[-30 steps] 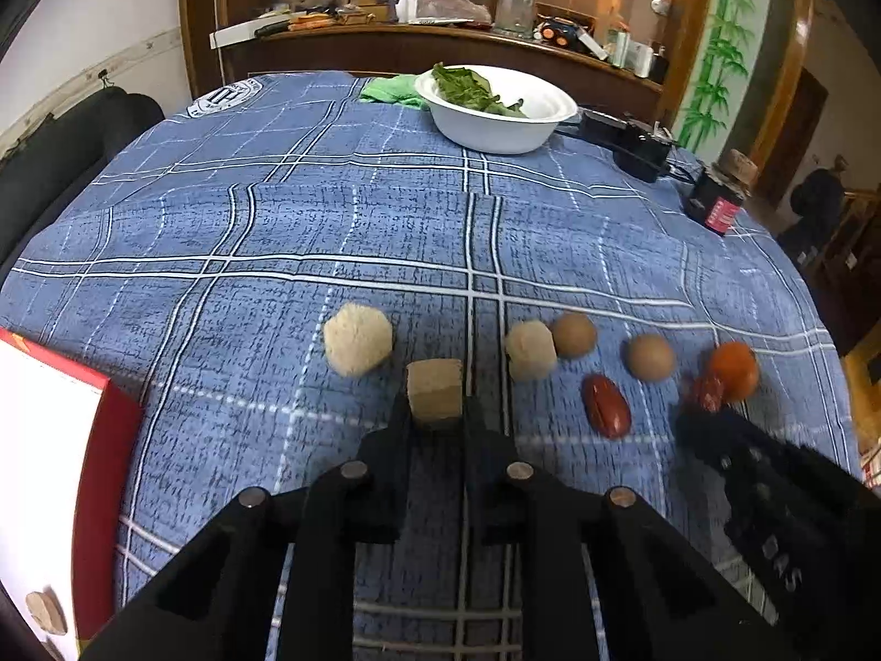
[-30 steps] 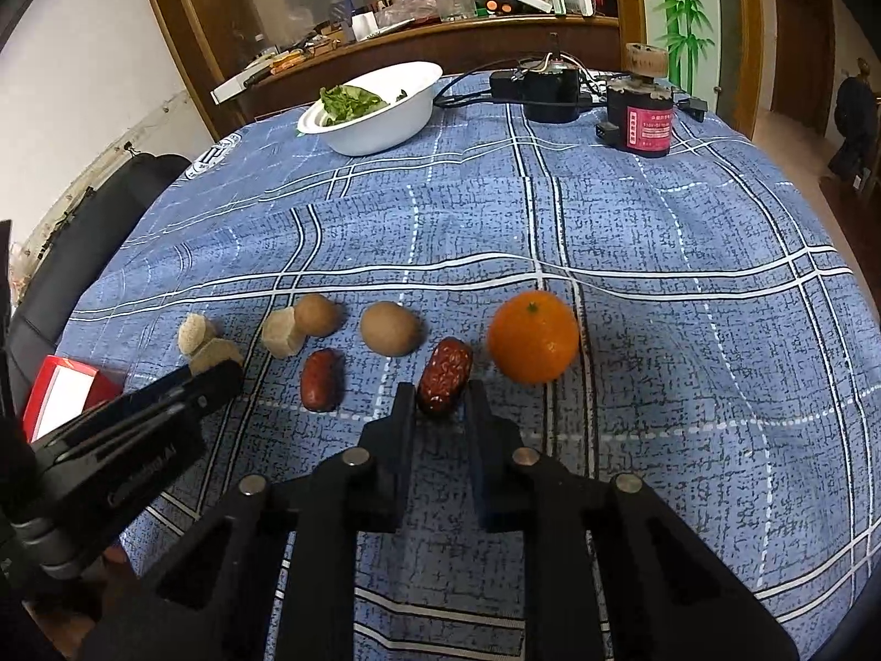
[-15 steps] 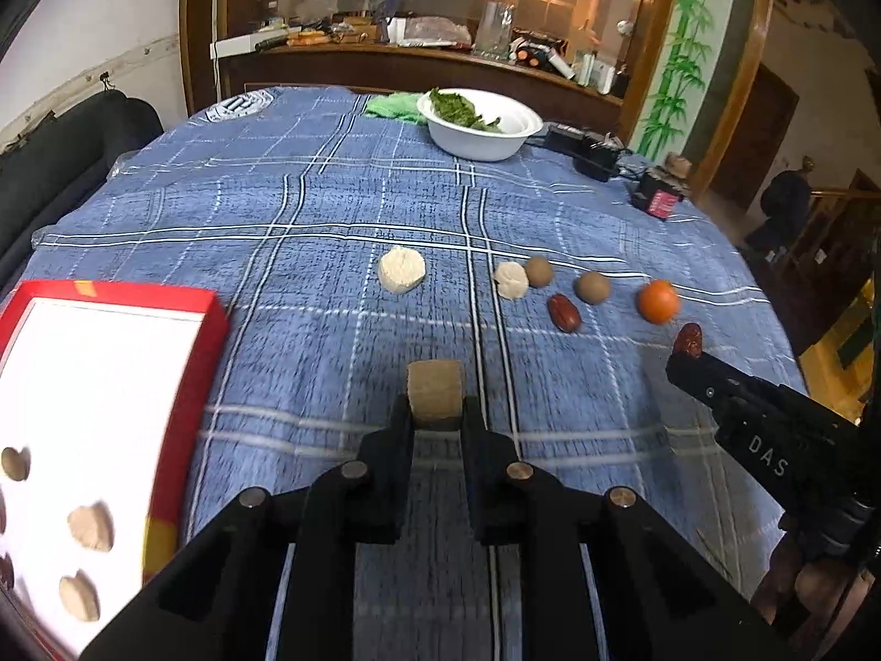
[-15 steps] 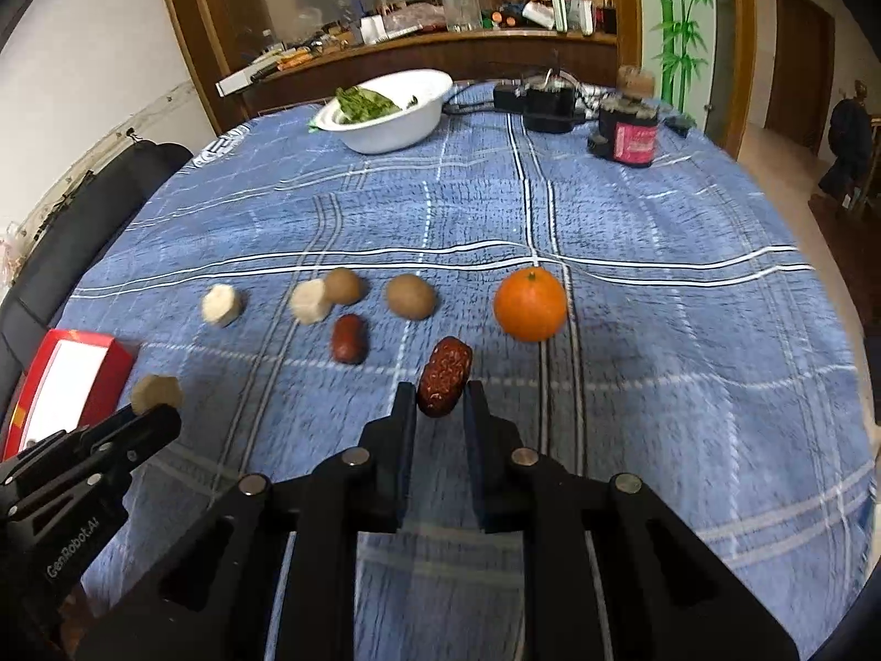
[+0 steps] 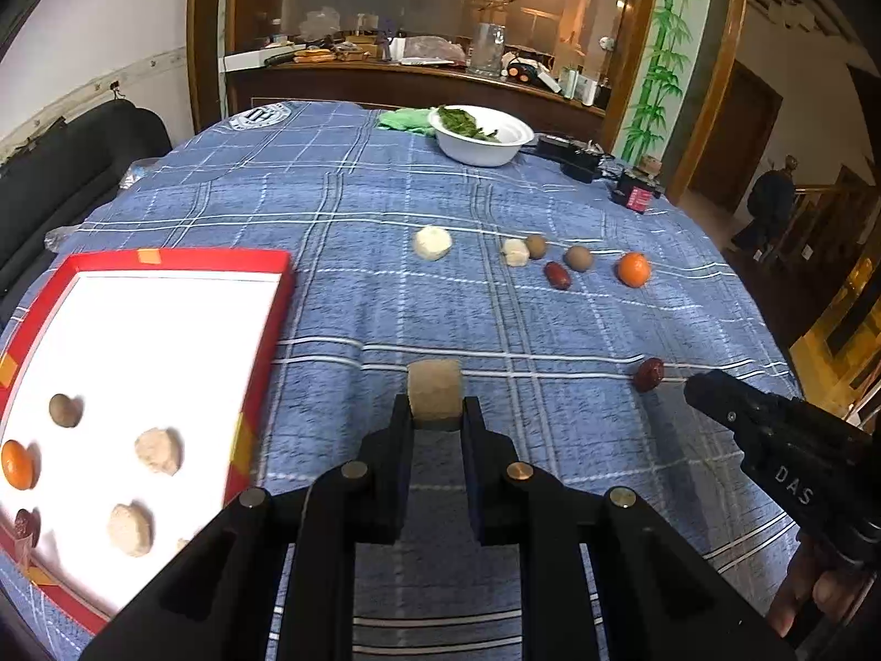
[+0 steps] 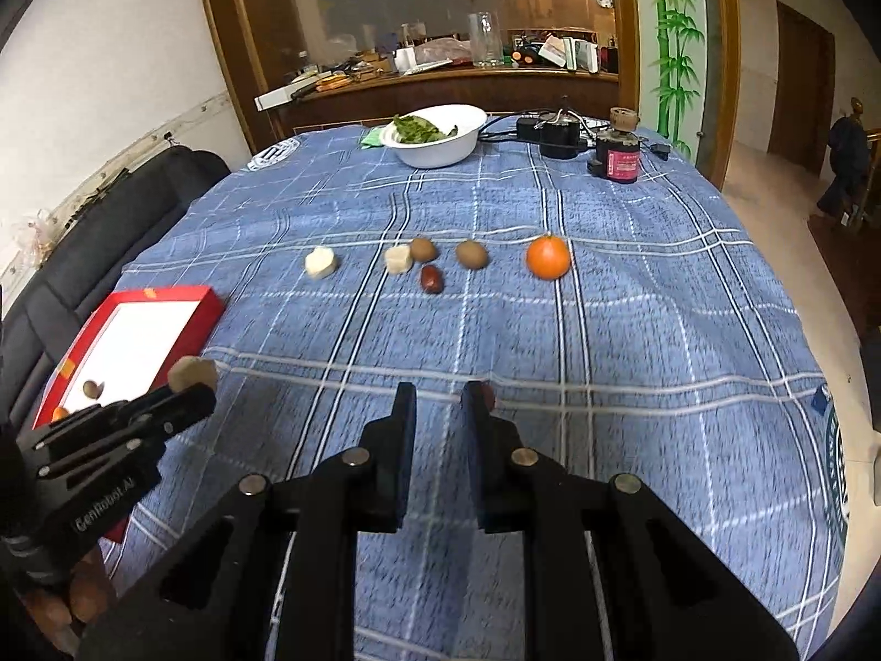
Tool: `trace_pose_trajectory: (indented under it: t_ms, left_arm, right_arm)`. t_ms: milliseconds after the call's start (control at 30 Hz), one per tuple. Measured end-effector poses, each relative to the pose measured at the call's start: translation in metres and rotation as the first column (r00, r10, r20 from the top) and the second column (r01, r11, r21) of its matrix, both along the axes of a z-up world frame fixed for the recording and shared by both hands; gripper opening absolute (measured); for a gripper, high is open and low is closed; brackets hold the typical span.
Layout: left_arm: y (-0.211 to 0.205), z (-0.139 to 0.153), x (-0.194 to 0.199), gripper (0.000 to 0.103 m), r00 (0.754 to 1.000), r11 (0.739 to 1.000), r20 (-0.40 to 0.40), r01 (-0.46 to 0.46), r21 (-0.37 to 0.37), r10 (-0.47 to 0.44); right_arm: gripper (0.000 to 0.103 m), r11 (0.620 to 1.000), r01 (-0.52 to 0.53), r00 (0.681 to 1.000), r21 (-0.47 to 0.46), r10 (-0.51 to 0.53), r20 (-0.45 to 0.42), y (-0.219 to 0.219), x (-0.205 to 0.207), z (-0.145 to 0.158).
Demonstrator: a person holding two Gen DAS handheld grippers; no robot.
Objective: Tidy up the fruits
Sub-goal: 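Carry the date and the cube over the tray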
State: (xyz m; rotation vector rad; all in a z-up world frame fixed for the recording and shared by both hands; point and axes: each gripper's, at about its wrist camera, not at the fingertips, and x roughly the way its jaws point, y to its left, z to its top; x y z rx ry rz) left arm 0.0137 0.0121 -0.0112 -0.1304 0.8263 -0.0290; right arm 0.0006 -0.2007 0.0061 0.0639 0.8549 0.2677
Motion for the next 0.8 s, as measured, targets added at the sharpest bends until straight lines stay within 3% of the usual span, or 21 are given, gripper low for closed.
trace_pose_trajectory:
  t_ms: [233, 500, 567, 800]
  left_arm:
    - [0.004, -0.007, 0.001, 0.015, 1.000, 1.000, -0.011, -0.004, -0.010, 0.004]
    - [0.004, -0.014, 0.005, 0.015, 1.000, 1.000, -0.026, -0.001, -0.019, 0.001]
    - [0.003, -0.014, 0.005, 0.015, 1.000, 1.000, -0.027, 0.003, -0.014, -0.003]
    - [-0.003, -0.013, 0.002, 0.015, 1.000, 1.000, -0.016, 0.026, -0.012, -0.027]
  right_arm:
    - [0.018, 0.999, 0.004, 0.997, -0.041, -0.008, -0.083, -0.004, 0.005, -0.031]
    - [0.019, 0.994, -0.074, 0.996, -0.076, 0.070, -0.056, 0.017, 0.009, -0.026]
    - [0.019, 0.991, -0.057, 0.998, -0.123, 0.052, -0.048, 0.027, 0.016, -0.030]
    - [0.019, 0.991, -0.042, 0.998, -0.130, 0.035, -0.057, 0.028, 0.023, -0.038]
